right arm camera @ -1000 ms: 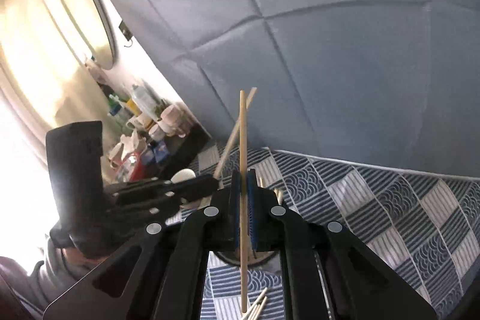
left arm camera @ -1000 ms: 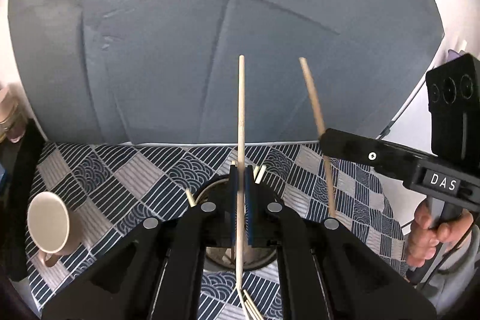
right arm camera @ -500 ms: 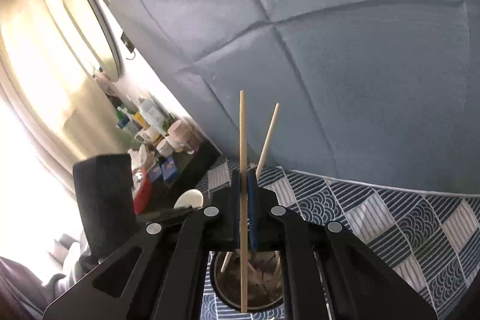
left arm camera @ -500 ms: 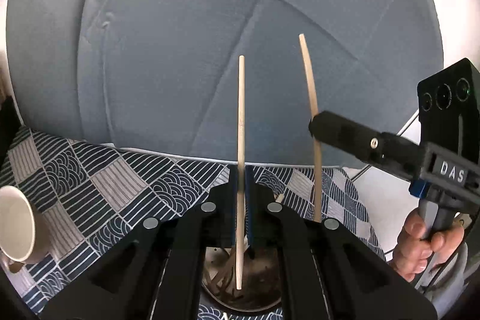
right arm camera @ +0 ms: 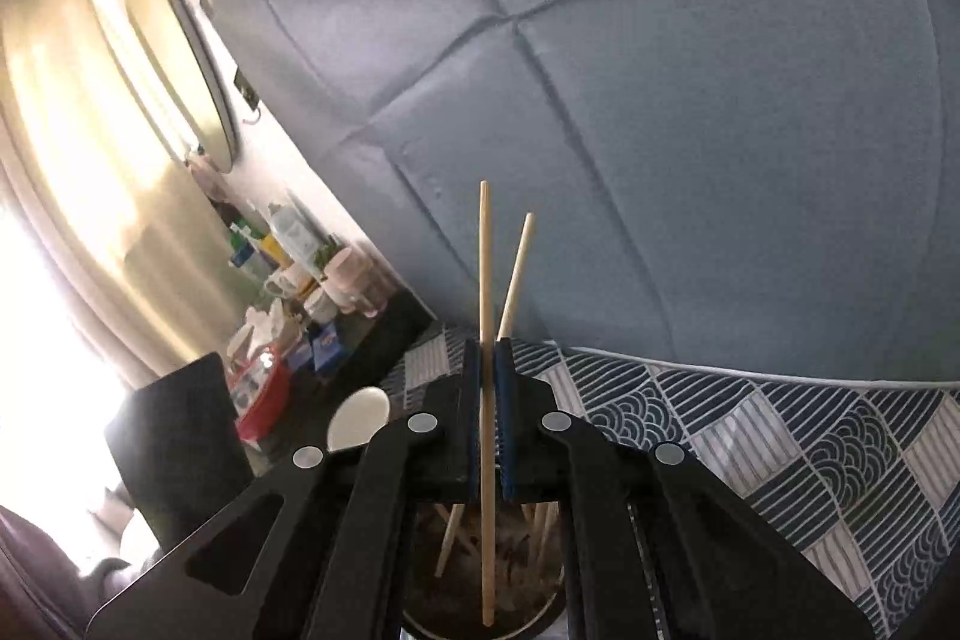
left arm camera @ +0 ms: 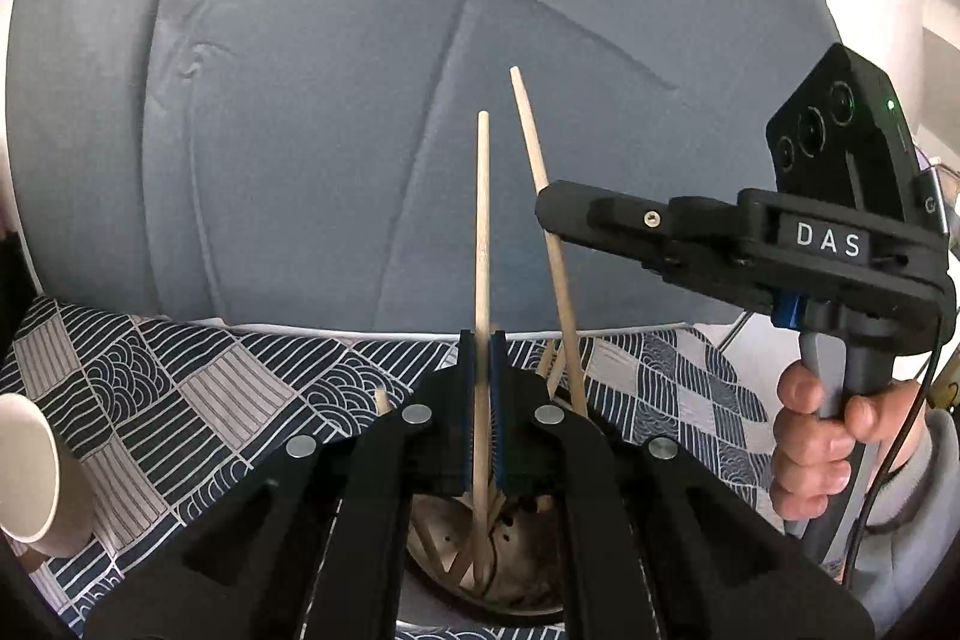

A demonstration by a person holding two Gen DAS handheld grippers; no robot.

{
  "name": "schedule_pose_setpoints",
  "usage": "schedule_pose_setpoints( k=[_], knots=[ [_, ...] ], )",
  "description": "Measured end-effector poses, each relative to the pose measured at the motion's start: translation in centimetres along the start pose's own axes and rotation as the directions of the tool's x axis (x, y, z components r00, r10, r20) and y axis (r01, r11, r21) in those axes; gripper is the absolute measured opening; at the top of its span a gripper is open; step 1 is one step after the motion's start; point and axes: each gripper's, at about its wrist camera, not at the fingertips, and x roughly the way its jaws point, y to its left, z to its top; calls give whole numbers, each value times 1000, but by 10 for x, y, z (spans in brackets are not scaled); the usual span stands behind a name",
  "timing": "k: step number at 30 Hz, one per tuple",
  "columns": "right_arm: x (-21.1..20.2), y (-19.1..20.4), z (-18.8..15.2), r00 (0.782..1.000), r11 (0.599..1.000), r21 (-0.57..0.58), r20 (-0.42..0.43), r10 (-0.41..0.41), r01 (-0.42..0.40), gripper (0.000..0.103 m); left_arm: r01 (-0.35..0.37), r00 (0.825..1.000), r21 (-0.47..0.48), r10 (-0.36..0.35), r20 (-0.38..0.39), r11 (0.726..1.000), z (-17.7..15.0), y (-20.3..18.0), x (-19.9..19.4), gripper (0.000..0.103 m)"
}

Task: Organize utensils
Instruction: 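Open the left tool over the holder while the right tool releases its chopstick, then move both open tools back down to the remaining chopsticks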

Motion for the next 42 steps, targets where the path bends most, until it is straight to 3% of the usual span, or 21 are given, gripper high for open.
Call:
schedule_pose_setpoints(
  k=[8, 16, 18, 20, 24, 28, 30, 32, 34, 40, 42],
  knots=[
    [-8, -2, -22, 1000, 1000, 25, -23, -15, 16, 7, 12, 1000, -7, -12, -23, 1000, -10, 2, -8, 5],
    [-31, 2, -20, 1000, 998, 50, 11, -26, 25, 9, -7, 1000, -9, 7, 0, 1000, 1, -1, -29, 6],
    [-39, 5, -18, 999, 998, 65, 23, -28, 26, 15, -22, 1000, 4, 22, 11, 1000, 4, -4, -38, 17],
    [-48, 10, -17, 998, 997, 59, 43, -44, 41, 38, -31, 999, 8, 31, 31, 999, 9, -5, -50, 24],
    [-58, 26, -14, 996, 998, 24, 54, -68, 66, 44, -45, 998, 1, 45, 52, 999, 17, -5, -68, 30],
    [-68, 41, -14, 993, 995, -7, 66, -99, 99, 58, -73, 995, 1, 73, 62, 997, 18, -3, -84, 38],
    [-72, 46, -18, 991, 994, -12, 74, -108, 109, 62, -86, 994, -9, 86, 63, 996, 15, -2, -92, 48],
    [-75, 48, -23, 990, 993, -9, 72, -118, 119, 70, -99, 993, -13, 99, 59, 995, 10, 0, -95, 53],
    [-78, 47, -30, 988, 990, -1, 62, -143, 143, 76, -130, 991, -8, 130, 39, 991, 3, 0, -98, 64],
    [-87, 37, -51, 982, 982, 35, 30, -188, 187, 84, -206, 978, 43, 207, -20, 978, -24, -1, -100, 79],
    [-91, 32, -61, 978, 977, 49, 24, -207, 205, 85, -221, 970, 61, 226, -95, 973, -35, -1, -92, 86]
  ],
)
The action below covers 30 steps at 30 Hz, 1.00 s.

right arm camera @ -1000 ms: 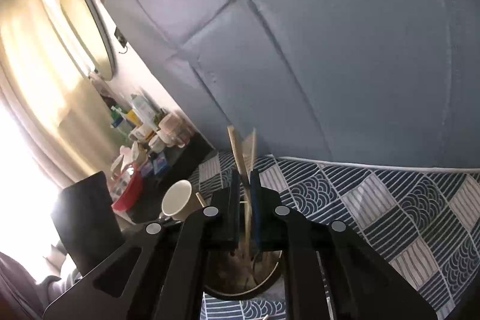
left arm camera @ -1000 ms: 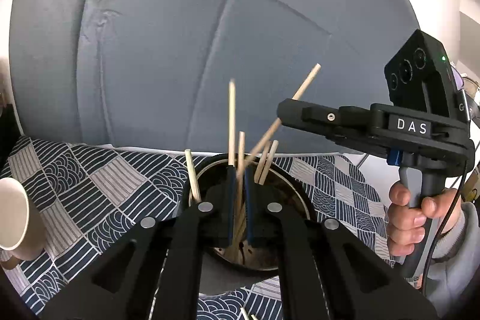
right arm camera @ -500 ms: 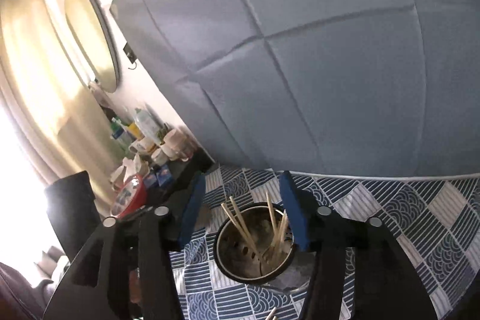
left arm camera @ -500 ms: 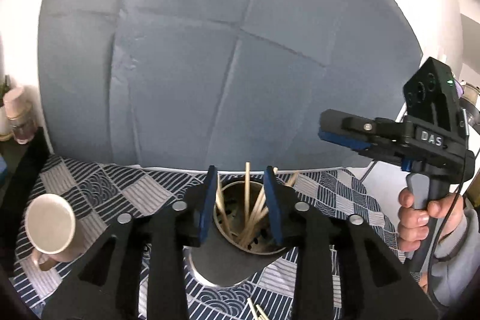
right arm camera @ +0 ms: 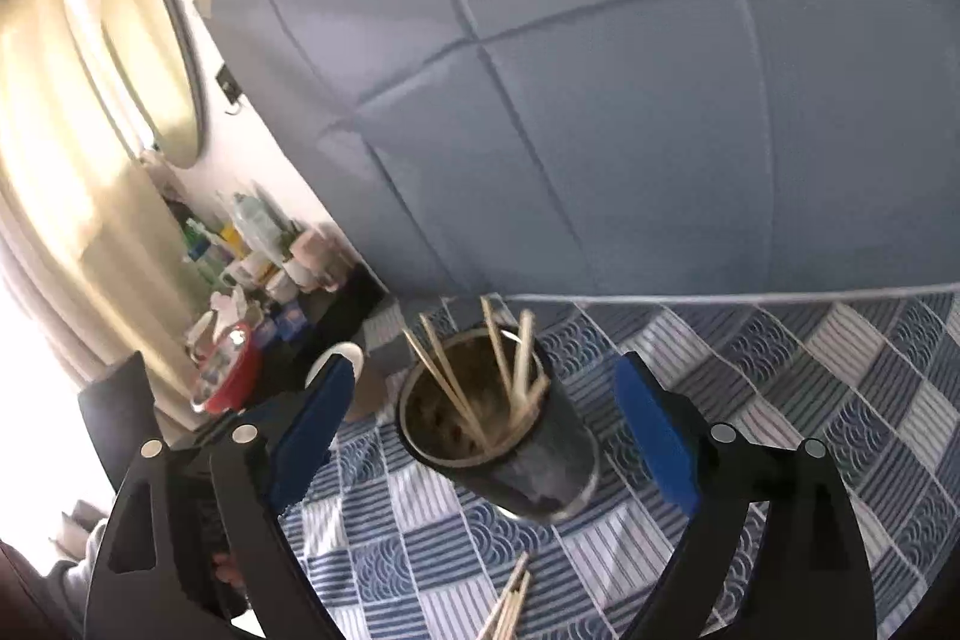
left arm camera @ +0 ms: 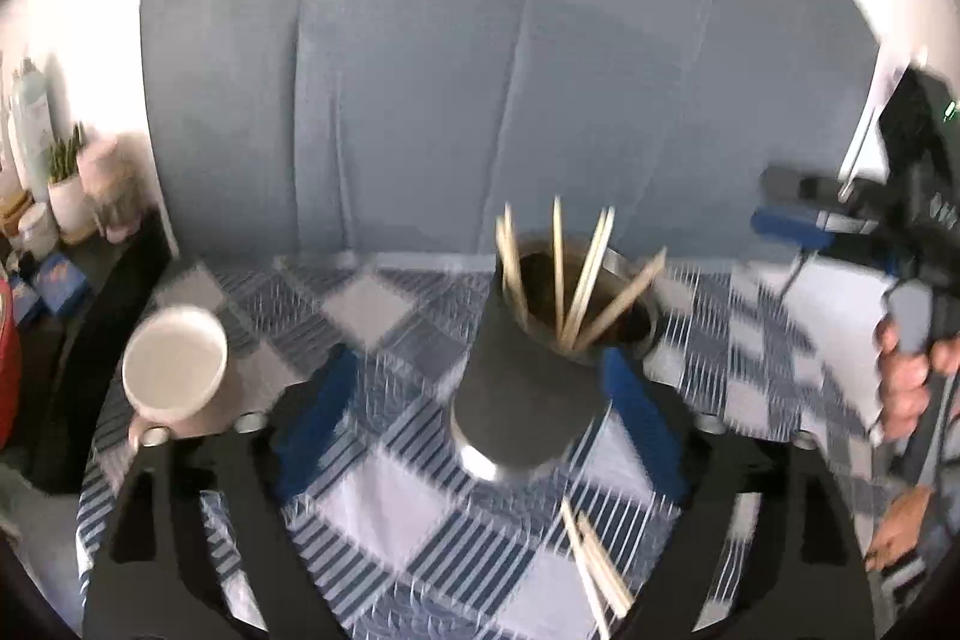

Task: Organize utensils
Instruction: 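Move both open tools back down to the remaining chopsticks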

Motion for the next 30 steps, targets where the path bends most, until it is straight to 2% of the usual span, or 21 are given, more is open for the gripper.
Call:
schedule_pose_setpoints(
  k=[5, 8, 11, 13, 16, 22, 30],
  knots=[
    [5, -16, -24, 997, 999, 39, -67, -25, 28, 85, -42, 994, 47, 46, -98, 998, -27, -9, 12, 93],
    [10, -23, -41, 991, 997, 35, -119, -63, 68, 86, -38, 971, 67, 53, -234, 997, -48, -16, 28, 97],
    [15, -30, -58, 984, 995, 47, -162, -80, 89, 86, -31, 951, 108, 63, -302, 994, -66, -26, 38, 97],
    [19, -37, -72, 977, 993, 60, -195, -84, 98, 86, -32, 943, 136, 75, -325, 990, -80, -29, 43, 97],
    [26, -44, -92, 961, 990, 57, -253, -109, 127, 86, -46, 921, 174, 109, -375, 984, -96, -36, 51, 97],
    [35, -57, -121, 938, 986, 62, -323, -127, 156, 86, -27, 889, 175, 104, -446, 984, -120, -44, 61, 97],
    [51, -59, -152, 899, 980, 27, -405, -168, 196, 86, -6, 864, 188, 100, -493, 982, -142, -60, 67, 97]
  ],
)
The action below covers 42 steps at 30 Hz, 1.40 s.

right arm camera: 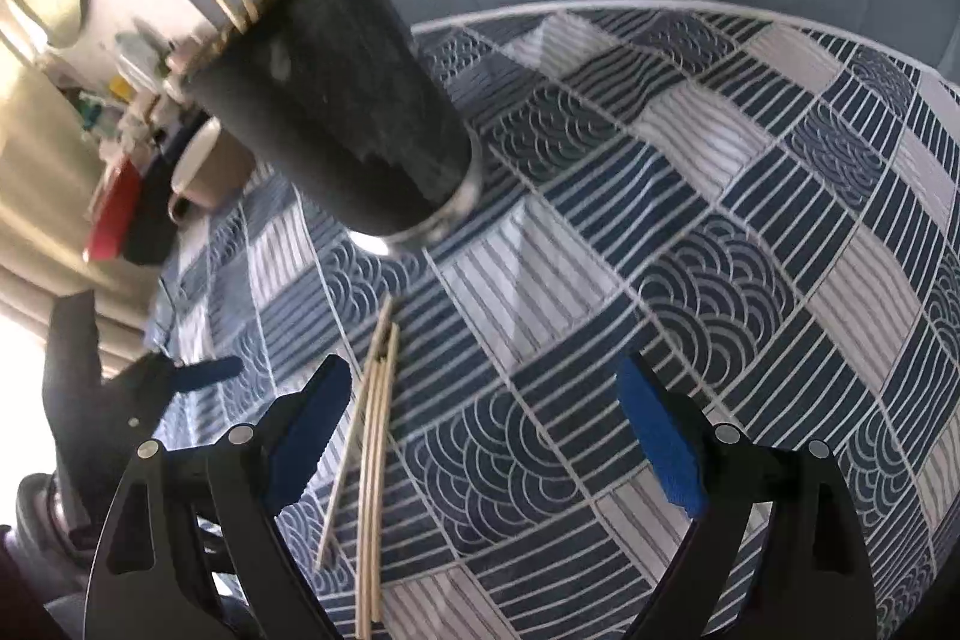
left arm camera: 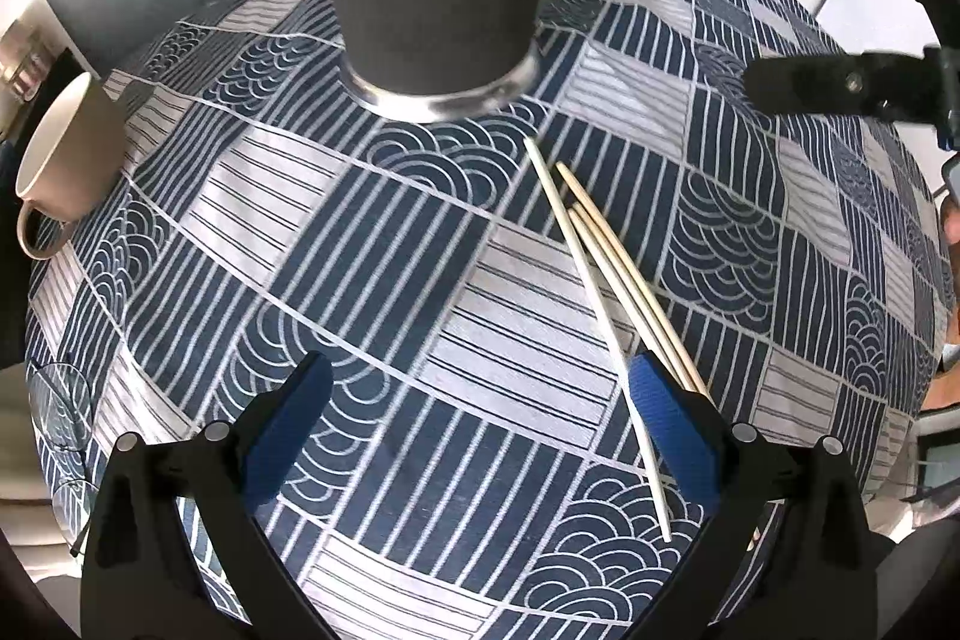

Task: Organize utensils
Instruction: 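Move both open tools back down to the remaining chopsticks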

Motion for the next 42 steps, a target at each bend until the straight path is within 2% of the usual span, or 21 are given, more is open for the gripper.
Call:
schedule_pose_setpoints(
  k=[6, 9, 11, 14, 18, 24, 25, 27, 32, 37, 40, 42],
  knots=[
    [26, 23, -20, 996, 996, -82, -74, -42, 36, 86, -6, 999, 13, 6, -33, 1000, -9, -8, 9, 97],
    [36, 32, -26, 993, 996, -84, -109, -43, 34, 86, 12, 999, 2, -12, -29, 1000, -14, -9, 12, 97],
    [38, 38, -29, 992, 992, -115, -109, -66, 54, 86, 12, 1000, 2, -12, -18, 1000, -15, -8, 12, 98],
    [45, 40, -32, 982, 983, -135, -123, -141, 125, 86, 13, 1000, 16, -14, 7, 1000, -19, -7, 11, 99],
    [52, 37, -34, 979, 987, -97, -145, -141, 128, 87, 19, 1000, 12, -19, 24, 1000, -23, -2, 10, 99],
    [60, 49, -37, 969, 972, -151, -141, -203, 182, 88, 14, 999, -10, -14, 35, 1000, -28, 7, 7, 98],
    [62, 52, -37, 966, 968, -159, -142, -218, 195, 89, -36, 999, -3, 36, 23, 999, -30, 8, 10, 99],
    [66, 57, -38, 960, 959, -185, -141, -244, 217, 92, -31, 998, -1, 31, 48, 1000, -33, 10, 9, 99],
    [69, 58, -36, 958, 958, -177, -139, -250, 225, 94, -34, 998, -7, 34, 43, 999, -34, 11, 8, 99],
    [67, 46, -32, 951, 955, -160, -149, -272, 248, 96, -14, 1000, -16, 15, 26, 1000, -33, 14, 8, 97],
    [69, 45, -31, 949, 954, -165, -151, -276, 251, 96, 29, 999, -15, -29, 24, 999, -32, 13, 7, 97],
    [70, 48, -30, 948, 952, -172, -154, -280, 253, 96, 54, 998, -46, -52, 29, 997, -30, 14, 5, 97]
  ],
)
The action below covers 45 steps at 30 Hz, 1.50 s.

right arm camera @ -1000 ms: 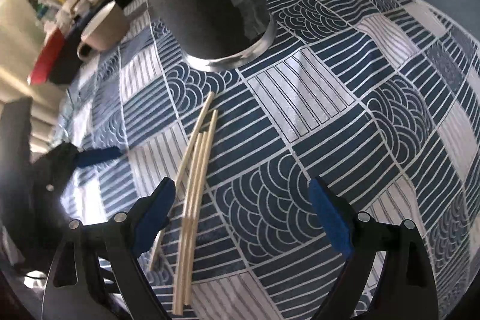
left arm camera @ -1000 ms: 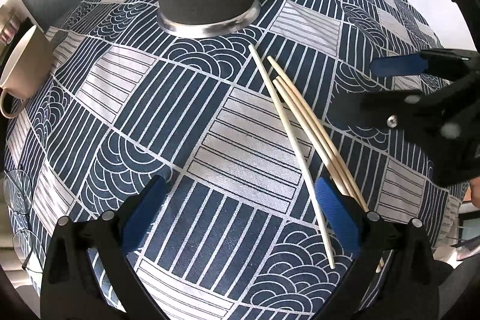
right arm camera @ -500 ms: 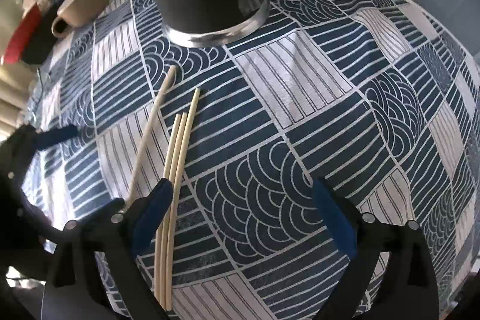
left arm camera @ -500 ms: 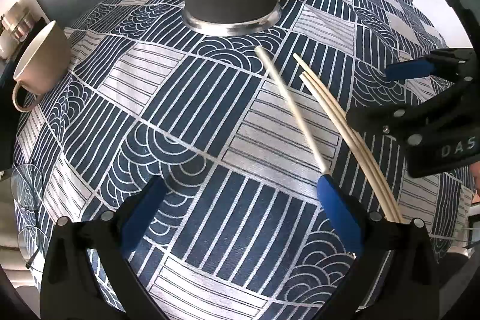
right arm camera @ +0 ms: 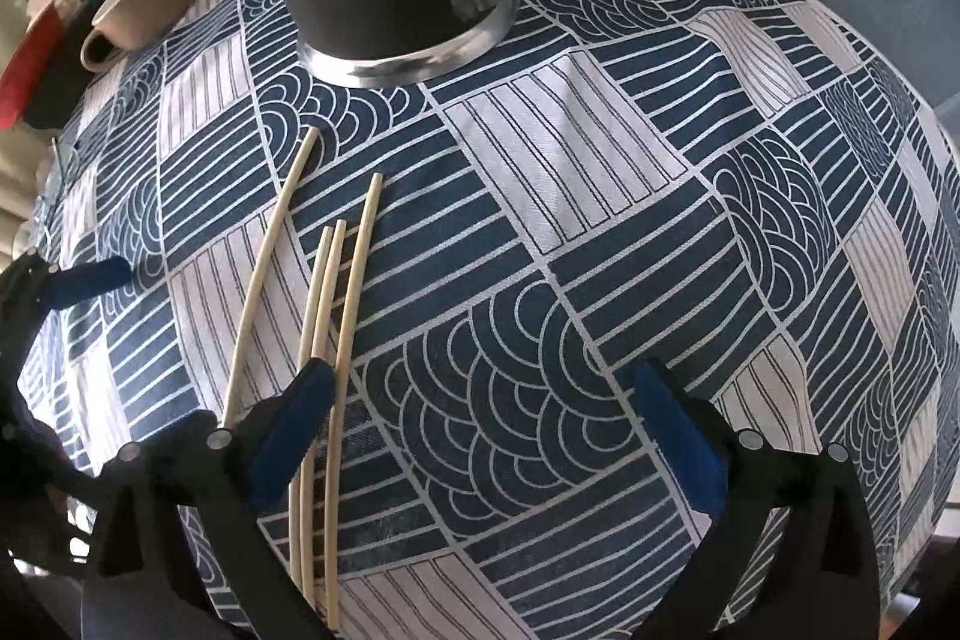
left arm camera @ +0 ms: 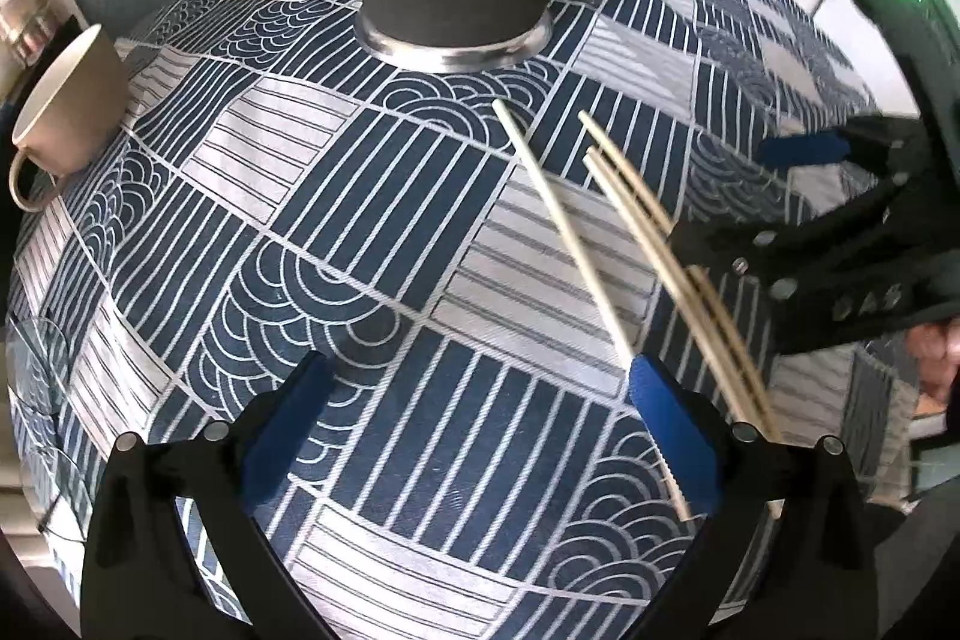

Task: Organize utensils
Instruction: 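Move both open tools back down to the remaining chopsticks, then close the left tool on a chopstick while the right tool grasps another, then lift both held chopsticks and carry them above the black holder's opening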

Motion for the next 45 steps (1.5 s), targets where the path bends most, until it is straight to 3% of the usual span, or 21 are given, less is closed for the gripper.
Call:
schedule_pose_setpoints(
  k=[3, 6, 18, 21, 22, 24, 25, 26, 27, 29, 32, 36, 41, 45],
  knots=[
    [1, 6, 0, 999, 999, -23, 4, -33, 33, 95, 43, 999, -12, -43, 6, 999, 3, -5, -1, 97],
    [4, 9, 0, 999, 999, -26, -1, -35, 35, 95, -65, 998, 68, 66, -12, 996, 5, -18, 8, 97],
    [9, -5, -2, 1000, 999, -28, 0, -27, 27, 96, -80, 997, 63, 81, -5, 995, 4, -23, 12, 99],
    [8, -5, -8, 1000, 998, -59, 5, -21, 21, 89, -78, 997, 57, 79, -9, 995, 2, -13, 11, 99],
    [6, -7, -9, 1000, 998, -56, 6, -19, 20, 79, -79, 997, 47, 79, -7, 996, 2, -7, 11, 98],
    [-3, -16, -21, 1000, 999, -43, 14, -20, 20, 55, -82, 997, 28, 82, 0, 996, 0, 4, 7, 87],
    [-7, -21, -20, 1000, 999, -35, 15, -22, 23, 32, -83, 997, 25, 82, 5, 996, -1, 8, 4, 82],
    [-9, -28, -23, 1000, 999, -18, 13, -26, 26, 9, -89, 996, 11, 89, 13, 996, -1, 15, -1, 64],
    [-10, -34, -28, 1000, 1000, -6, 9, -30, 30, 6, -94, 995, -7, 94, 20, 996, -2, 21, -4, 39],
    [-11, -49, -31, 1000, 1000, 23, 9, -10, 10, 4, -87, 996, -26, 88, 13, 996, -2, 31, -7, 10],
    [-9, -62, -32, 999, 995, 94, 4, 43, -43, 4, -53, 998, -47, 53, -19, 997, 1, 42, -7, 5],
    [-5, -77, -34, 982, 957, 221, 7, 189, -186, 4, 7, 999, -86, -12, -53, 996, 0, 46, -7, 4],
    [-16, -83, -44, 965, 936, 239, 34, 259, -260, 4, 150, 984, -230, -168, -61, 962, -8, 61, -16, 4],
    [-54, -101, -43, 951, 924, 230, 95, 293, -307, 4, 193, 978, -283, -207, -21, 940, -8, 69, -33, 4]
  ],
)
